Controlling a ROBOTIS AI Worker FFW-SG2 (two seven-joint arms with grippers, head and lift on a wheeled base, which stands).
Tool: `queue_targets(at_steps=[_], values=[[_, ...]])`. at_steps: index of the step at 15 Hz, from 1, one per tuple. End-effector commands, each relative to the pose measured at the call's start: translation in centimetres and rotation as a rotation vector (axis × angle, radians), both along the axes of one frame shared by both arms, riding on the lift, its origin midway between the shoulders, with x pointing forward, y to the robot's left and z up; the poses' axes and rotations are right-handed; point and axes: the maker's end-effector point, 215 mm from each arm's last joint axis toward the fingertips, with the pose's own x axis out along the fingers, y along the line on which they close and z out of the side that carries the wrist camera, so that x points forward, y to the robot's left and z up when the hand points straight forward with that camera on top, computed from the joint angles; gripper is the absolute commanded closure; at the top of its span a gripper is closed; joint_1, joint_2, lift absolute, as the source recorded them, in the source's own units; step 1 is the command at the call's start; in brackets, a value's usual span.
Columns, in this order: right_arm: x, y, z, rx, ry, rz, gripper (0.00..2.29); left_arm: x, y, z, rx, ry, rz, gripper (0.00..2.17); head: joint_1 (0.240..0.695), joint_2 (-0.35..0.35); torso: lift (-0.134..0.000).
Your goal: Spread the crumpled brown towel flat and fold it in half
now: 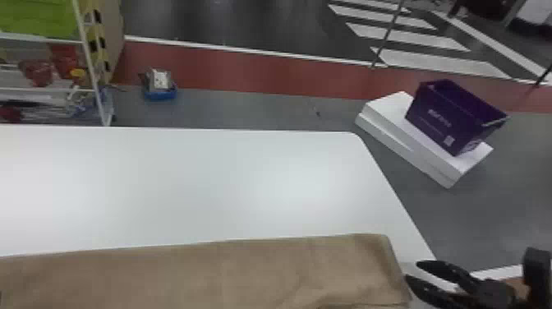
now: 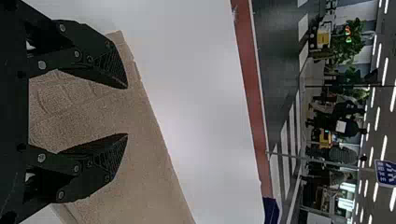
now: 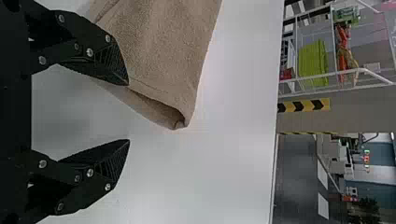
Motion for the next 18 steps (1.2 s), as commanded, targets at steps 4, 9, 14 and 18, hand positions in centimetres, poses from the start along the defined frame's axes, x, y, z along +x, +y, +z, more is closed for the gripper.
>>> queue_targets(at_steps=[4, 9, 14, 18], values=[[-0.4, 1.4, 1.5, 0.038, -0.001, 0.014, 0.59, 0.1, -0.2, 0.2, 0.002, -0.008, -0.004, 0.62, 0.695, -0.243, -0.124], [-0.8, 1.4, 2.1, 0.043, 0.009, 0.011, 0.59, 0.2, -0.1, 0.6, 0.007, -0.016, -0.004, 0.62, 0.695, -0.233, -0.124], [-0.2, 2.0, -0.2, 0.038, 0.056, 0.025, 1.02, 0.1, -0.1, 0.8, 0.002, -0.024, -0.011, 0.62, 0.695, -0.233, -0.124], [-0.7, 2.2, 0.8, 0.065, 0.056, 0.037, 1.3, 0.0, 0.5, 1.1, 0.011, -0.027, -0.002, 0.62, 0.695, -0.216, -0.124]])
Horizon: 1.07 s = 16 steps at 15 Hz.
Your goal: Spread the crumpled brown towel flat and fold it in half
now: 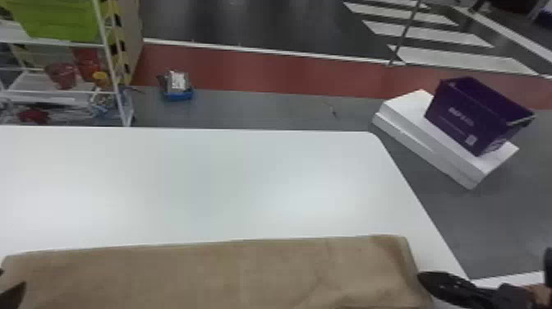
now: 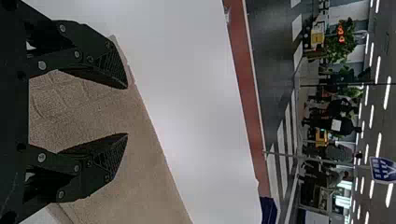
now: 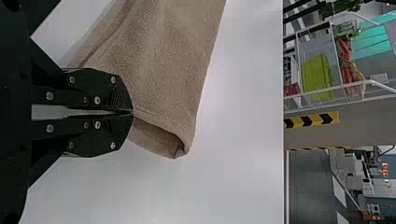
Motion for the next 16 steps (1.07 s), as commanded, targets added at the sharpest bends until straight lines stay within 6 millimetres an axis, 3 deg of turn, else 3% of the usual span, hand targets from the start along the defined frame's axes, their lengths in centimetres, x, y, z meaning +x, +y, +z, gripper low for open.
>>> queue_targets(at_steps=[1, 4, 7, 9, 12, 16], values=[[-0.3, -0.6, 1.0, 0.009, -0.012, -0.012, 1.3, -0.1, 0.2, 0.3, 0.003, -0.004, 0.004, 0.62, 0.695, -0.211, -0.124], [-0.5, -1.9, 2.9, 0.034, -0.036, -0.041, 1.3, -0.4, 0.4, 0.5, 0.009, -0.006, 0.007, 0.62, 0.695, -0.217, -0.124], [-0.4, -1.6, 2.2, 0.022, -0.026, -0.032, 1.21, -0.6, 0.2, 0.4, 0.006, -0.001, 0.002, 0.62, 0.695, -0.232, -0.124], [-0.1, -1.1, 2.0, -0.013, -0.059, -0.017, 0.02, -0.8, 0.1, 0.5, 0.01, -0.001, -0.001, 0.62, 0.695, -0.236, -0.124], [0.1, -2.4, 2.8, -0.035, -0.089, -0.053, 0.03, -1.4, -0.2, 1.4, 0.007, -0.012, -0.012, 0.62, 0.695, -0.231, -0.124], [0.1, -5.4, 7.8, -0.032, -0.29, -0.12, 0.05, -2.0, -0.9, 1.9, -0.007, -0.023, -0.026, 0.62, 0.695, -0.286, -0.124]])
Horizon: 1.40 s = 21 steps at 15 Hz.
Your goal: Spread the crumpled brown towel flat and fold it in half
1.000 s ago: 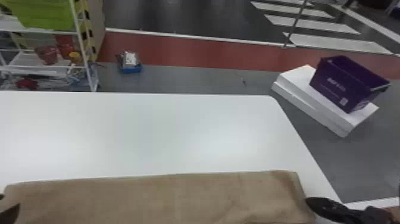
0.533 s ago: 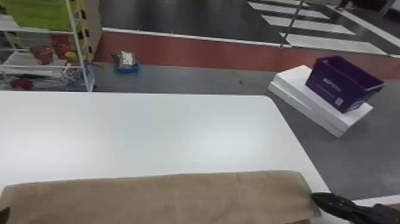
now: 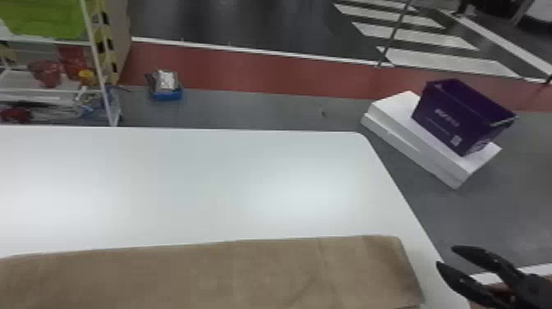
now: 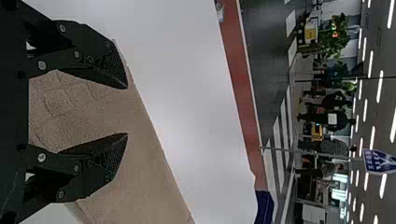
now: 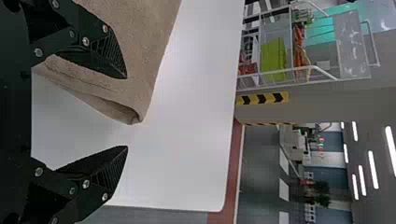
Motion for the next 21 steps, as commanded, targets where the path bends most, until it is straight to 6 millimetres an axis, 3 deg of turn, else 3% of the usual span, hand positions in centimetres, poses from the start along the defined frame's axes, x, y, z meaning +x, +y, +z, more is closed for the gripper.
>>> queue_targets(at_steps=[1, 3, 5, 9, 12, 17, 21], values=[[-0.2, -1.4, 2.4, -0.016, -0.104, -0.024, 0.05, -0.1, -0.2, 0.0, -0.014, -0.003, 0.003, 0.62, 0.695, -0.298, -0.124], [-0.1, -1.8, 4.1, -0.005, -0.178, -0.048, 0.05, 0.4, 0.7, 0.3, -0.053, -0.026, 0.052, 0.62, 0.695, -0.323, -0.124], [0.2, -0.6, 4.8, 0.047, -0.223, -0.076, 0.05, 0.9, 2.0, 1.0, -0.103, -0.059, 0.112, 0.62, 0.695, -0.321, -0.124], [1.8, 5.7, 5.1, 0.184, -0.163, -0.041, 0.06, 1.0, 1.4, 0.9, -0.128, -0.053, 0.114, 0.62, 0.695, -0.247, -0.124], [1.8, 9.2, 6.3, 0.234, -0.156, 0.016, 0.08, 1.0, 1.8, -0.1, -0.124, -0.039, 0.135, 0.62, 0.695, -0.163, -0.124], [0.9, 12.8, 6.3, 0.306, -0.081, 0.129, 0.11, 1.7, 3.8, -1.9, -0.059, -0.022, 0.216, 0.62, 0.695, -0.044, -0.124], [0.8, 15.6, 6.3, 0.328, -0.053, 0.189, 0.13, 2.5, 1.9, -2.7, -0.044, -0.012, 0.217, 0.62, 0.695, 0.004, -0.124]])
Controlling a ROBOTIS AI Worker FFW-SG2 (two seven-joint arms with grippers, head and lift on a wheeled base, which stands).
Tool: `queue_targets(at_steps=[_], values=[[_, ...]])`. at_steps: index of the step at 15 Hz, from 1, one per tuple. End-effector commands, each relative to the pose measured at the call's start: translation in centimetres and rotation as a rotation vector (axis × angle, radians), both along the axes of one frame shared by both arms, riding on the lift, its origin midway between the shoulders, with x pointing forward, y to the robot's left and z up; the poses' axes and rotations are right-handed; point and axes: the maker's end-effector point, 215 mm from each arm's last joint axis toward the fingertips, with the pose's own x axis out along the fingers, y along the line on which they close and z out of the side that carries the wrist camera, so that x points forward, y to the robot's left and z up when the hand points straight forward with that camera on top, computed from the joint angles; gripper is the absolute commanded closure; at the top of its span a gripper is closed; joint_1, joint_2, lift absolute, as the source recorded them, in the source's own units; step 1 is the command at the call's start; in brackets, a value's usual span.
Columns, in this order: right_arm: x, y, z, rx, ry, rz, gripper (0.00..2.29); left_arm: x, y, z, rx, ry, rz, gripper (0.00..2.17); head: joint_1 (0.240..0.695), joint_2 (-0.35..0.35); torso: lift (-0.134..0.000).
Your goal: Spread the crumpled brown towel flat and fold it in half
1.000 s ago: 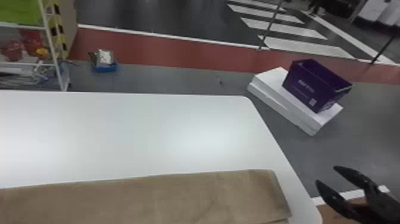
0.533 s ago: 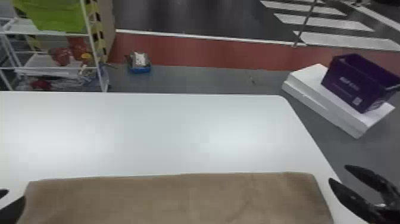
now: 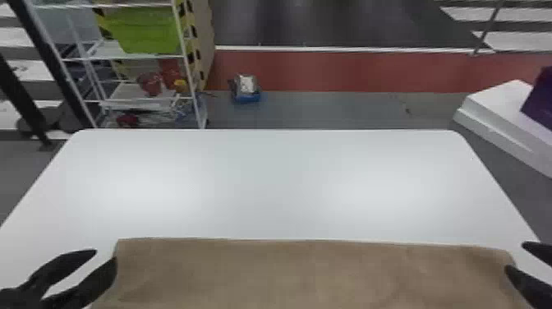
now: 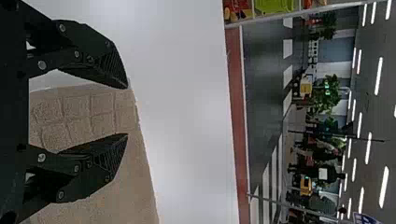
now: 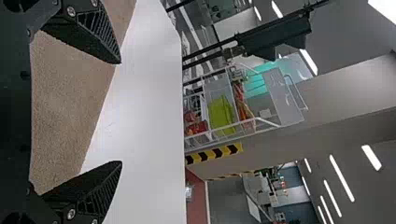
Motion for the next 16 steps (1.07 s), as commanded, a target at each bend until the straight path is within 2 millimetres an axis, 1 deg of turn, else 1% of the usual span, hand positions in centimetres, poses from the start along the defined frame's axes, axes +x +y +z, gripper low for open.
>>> queue_targets(at_steps=[1, 4, 6, 8, 9, 12, 16], values=[[0.0, 1.5, -0.1, 0.0, 0.011, 0.025, 0.13, 0.4, -1.4, 0.0, -0.01, -0.004, -0.014, 0.62, 0.695, 0.006, -0.124], [0.1, 1.7, 0.1, 0.0, 0.014, 0.027, 0.13, 0.7, -1.8, 0.1, -0.011, -0.009, -0.012, 0.62, 0.695, 0.012, -0.124], [0.1, 1.5, -0.6, -0.006, 0.042, 0.021, 0.13, 0.9, -2.2, 0.1, -0.016, -0.008, -0.016, 0.62, 0.695, 0.009, -0.124], [0.2, 1.4, -0.8, -0.009, 0.051, 0.016, 0.13, 0.9, -2.4, 0.1, -0.02, -0.007, -0.018, 0.62, 0.695, -0.002, -0.124], [0.2, 1.3, -0.7, -0.01, 0.05, 0.015, 0.13, 1.1, -2.8, 0.1, -0.025, -0.008, -0.024, 0.62, 0.695, -0.007, -0.124], [0.2, 1.4, -0.2, -0.015, 0.039, 0.017, 0.15, 1.0, -2.9, 0.0, -0.028, -0.004, -0.026, 0.62, 0.695, -0.016, -0.124], [0.2, 1.1, -0.3, -0.015, 0.047, 0.011, 0.15, 1.0, -3.4, 0.1, -0.036, 0.002, -0.035, 0.61, 0.695, -0.021, -0.124]])
